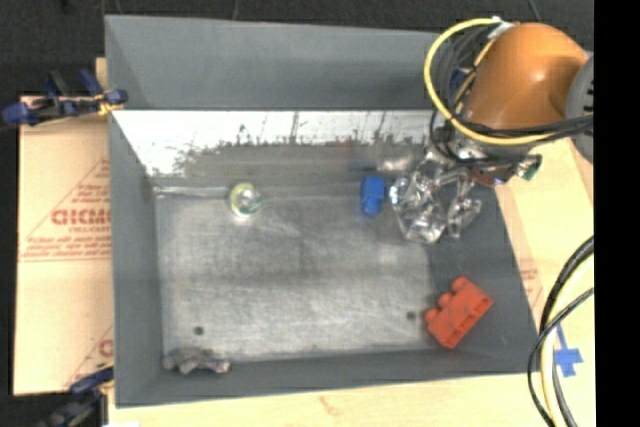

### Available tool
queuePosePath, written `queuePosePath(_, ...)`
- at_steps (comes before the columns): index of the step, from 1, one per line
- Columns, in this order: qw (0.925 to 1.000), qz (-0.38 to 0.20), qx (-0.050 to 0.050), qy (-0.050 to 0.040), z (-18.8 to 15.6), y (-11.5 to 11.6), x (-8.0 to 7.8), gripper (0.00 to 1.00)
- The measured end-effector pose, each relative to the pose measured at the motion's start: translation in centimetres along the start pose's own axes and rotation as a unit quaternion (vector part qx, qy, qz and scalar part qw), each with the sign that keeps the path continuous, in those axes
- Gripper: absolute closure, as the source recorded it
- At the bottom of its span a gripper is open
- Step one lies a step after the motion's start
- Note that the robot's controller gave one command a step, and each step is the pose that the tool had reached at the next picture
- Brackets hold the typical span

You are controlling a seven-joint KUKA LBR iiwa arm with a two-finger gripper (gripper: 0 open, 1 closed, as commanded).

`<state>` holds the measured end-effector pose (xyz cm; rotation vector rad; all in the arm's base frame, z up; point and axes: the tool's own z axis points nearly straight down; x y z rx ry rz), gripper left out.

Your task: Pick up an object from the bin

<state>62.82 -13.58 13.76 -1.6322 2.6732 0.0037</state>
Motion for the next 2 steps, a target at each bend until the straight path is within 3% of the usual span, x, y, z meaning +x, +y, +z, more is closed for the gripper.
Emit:
queuePosePath(1,1.0000,-0.001,0.000,-0.0006,-0.2,0.0,-0.3,1.00)
queuePosePath(2,1.0000,0.000,0.001,0.0024,-5.1,-0.1,-0.4,1.00)
